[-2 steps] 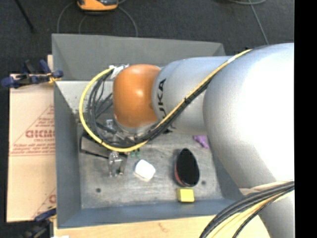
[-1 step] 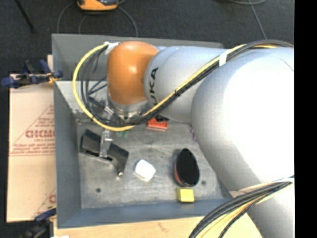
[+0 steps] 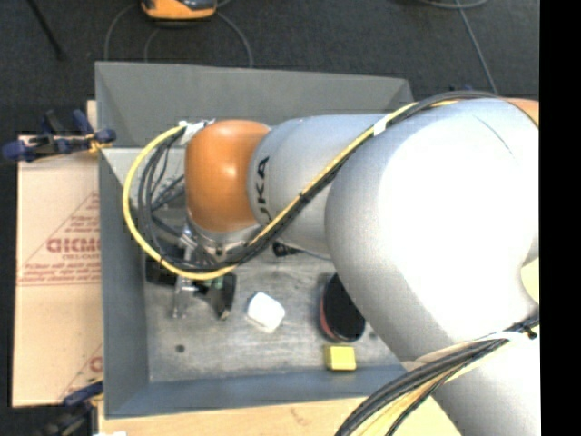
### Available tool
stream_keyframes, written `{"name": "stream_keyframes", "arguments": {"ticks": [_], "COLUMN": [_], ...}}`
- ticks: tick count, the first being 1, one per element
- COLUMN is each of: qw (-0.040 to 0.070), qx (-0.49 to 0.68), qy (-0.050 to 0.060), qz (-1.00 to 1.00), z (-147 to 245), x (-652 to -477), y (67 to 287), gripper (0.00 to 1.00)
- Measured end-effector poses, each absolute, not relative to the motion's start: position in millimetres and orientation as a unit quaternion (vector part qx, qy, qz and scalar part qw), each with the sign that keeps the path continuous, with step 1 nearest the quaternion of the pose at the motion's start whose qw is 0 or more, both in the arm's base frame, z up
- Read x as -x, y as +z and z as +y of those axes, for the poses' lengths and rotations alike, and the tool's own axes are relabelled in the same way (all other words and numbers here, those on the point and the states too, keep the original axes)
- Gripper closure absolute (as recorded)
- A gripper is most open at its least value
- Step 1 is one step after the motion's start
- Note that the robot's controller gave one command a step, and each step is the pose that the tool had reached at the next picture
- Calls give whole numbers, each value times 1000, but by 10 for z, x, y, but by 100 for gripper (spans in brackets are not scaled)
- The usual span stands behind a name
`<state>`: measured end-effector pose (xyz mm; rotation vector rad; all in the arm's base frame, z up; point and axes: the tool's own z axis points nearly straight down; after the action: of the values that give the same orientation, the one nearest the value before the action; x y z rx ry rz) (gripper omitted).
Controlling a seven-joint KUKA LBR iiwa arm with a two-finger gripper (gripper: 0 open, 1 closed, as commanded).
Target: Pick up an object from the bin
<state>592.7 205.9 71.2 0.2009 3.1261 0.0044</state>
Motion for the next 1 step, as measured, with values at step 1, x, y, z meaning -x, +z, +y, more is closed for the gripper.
{"name": "stream_keyframes", "arguments": {"ticks": [1], "qw": [2], "qx": [-160], "qy": [4], "qz": [987], "z": [1958], "x": [-6042], "y": [735], "gripper": [100]}}
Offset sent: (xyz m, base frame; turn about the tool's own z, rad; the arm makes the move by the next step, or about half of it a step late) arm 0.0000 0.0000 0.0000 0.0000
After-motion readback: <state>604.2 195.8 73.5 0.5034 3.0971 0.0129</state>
